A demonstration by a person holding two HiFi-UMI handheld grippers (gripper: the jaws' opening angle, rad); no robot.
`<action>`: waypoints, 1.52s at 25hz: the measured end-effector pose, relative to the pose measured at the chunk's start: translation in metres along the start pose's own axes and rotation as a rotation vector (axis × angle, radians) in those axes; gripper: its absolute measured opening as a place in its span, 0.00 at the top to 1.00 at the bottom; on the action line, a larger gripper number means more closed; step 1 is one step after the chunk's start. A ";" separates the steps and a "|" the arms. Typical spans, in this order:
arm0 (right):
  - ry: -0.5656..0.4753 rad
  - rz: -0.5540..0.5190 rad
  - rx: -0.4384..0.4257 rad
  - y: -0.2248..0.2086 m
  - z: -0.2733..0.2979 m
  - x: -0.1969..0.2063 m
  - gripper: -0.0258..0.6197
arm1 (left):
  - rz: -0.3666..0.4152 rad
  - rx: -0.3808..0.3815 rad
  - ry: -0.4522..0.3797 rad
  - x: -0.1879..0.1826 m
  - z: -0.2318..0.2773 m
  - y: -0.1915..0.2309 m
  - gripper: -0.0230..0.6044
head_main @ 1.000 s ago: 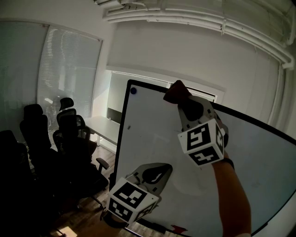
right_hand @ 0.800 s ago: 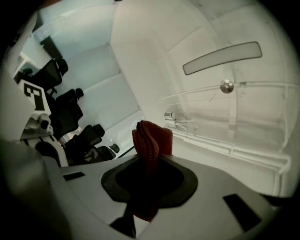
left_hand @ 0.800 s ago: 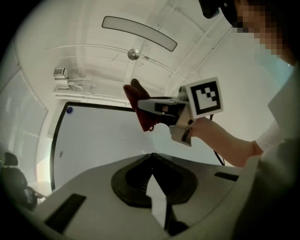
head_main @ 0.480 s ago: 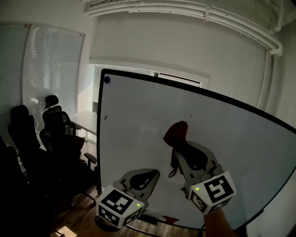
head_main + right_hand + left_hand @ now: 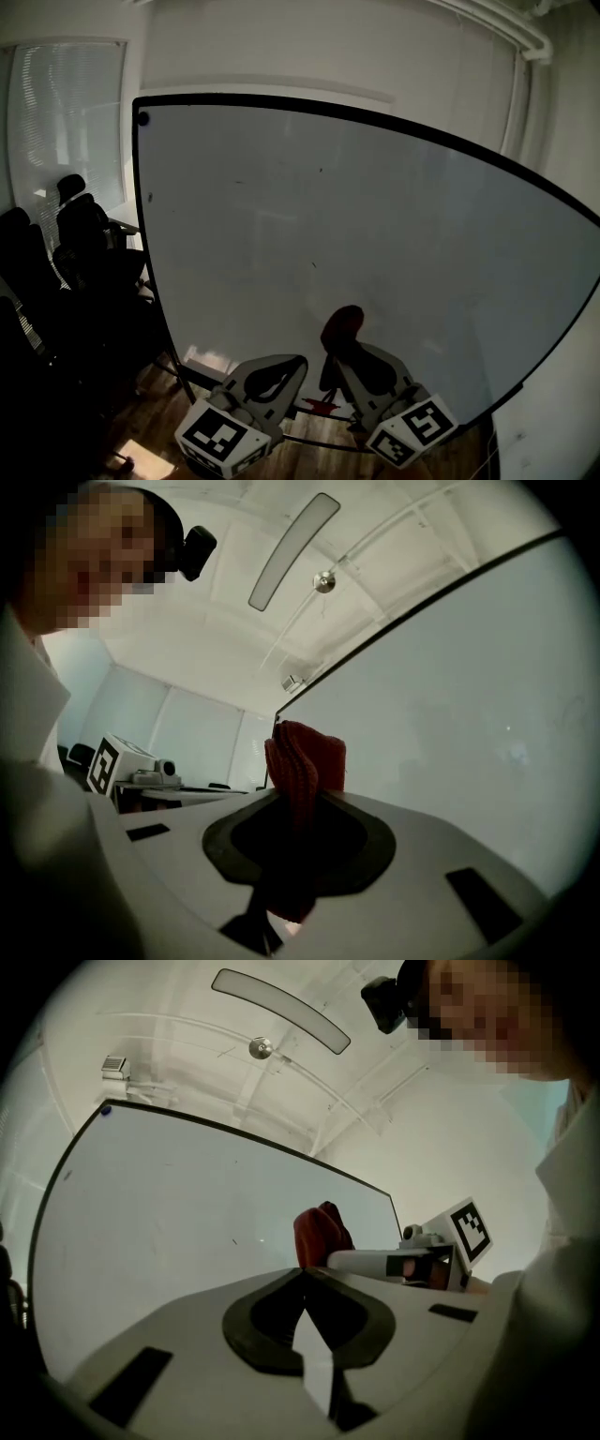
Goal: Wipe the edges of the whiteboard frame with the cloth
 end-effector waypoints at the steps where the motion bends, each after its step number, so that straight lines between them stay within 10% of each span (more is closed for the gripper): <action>1: 0.008 0.024 -0.003 -0.004 -0.007 0.006 0.85 | -0.011 0.004 0.002 0.005 0.003 -0.006 0.95; 13: 0.103 0.137 0.074 -0.039 -0.068 0.074 0.85 | -0.089 0.016 0.065 0.064 0.044 -0.053 0.95; 38: 0.122 0.185 0.106 -0.041 -0.095 0.086 0.85 | -0.139 0.013 0.073 0.081 0.052 -0.070 0.95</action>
Point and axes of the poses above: the fingertips, and each gripper's own axes: z forward along the fingers, y to its left, x out of its underside, the point moved 9 cm from there along -z, backward along the fingers, and after that the axes turned 11 degrees about x, right-handed, at the moved point
